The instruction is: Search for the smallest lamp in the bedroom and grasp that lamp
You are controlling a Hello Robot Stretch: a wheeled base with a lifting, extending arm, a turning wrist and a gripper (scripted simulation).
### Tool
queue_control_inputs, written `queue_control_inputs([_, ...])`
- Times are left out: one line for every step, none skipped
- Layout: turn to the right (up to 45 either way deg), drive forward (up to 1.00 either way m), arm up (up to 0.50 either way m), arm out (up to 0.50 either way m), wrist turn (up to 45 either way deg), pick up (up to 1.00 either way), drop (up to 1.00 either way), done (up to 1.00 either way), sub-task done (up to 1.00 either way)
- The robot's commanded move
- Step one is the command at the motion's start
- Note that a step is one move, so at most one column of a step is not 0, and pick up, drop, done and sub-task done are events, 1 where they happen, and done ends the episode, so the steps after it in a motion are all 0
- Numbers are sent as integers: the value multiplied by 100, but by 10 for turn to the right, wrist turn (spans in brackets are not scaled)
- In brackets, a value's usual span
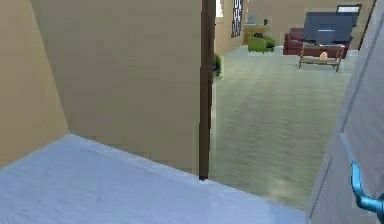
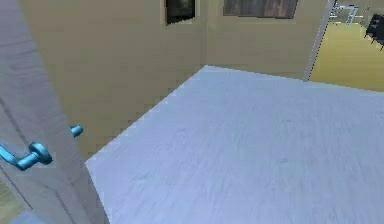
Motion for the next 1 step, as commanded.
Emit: queue_control_inputs([0, 45, 0, 0, 0, 0, 0, 0, 0])
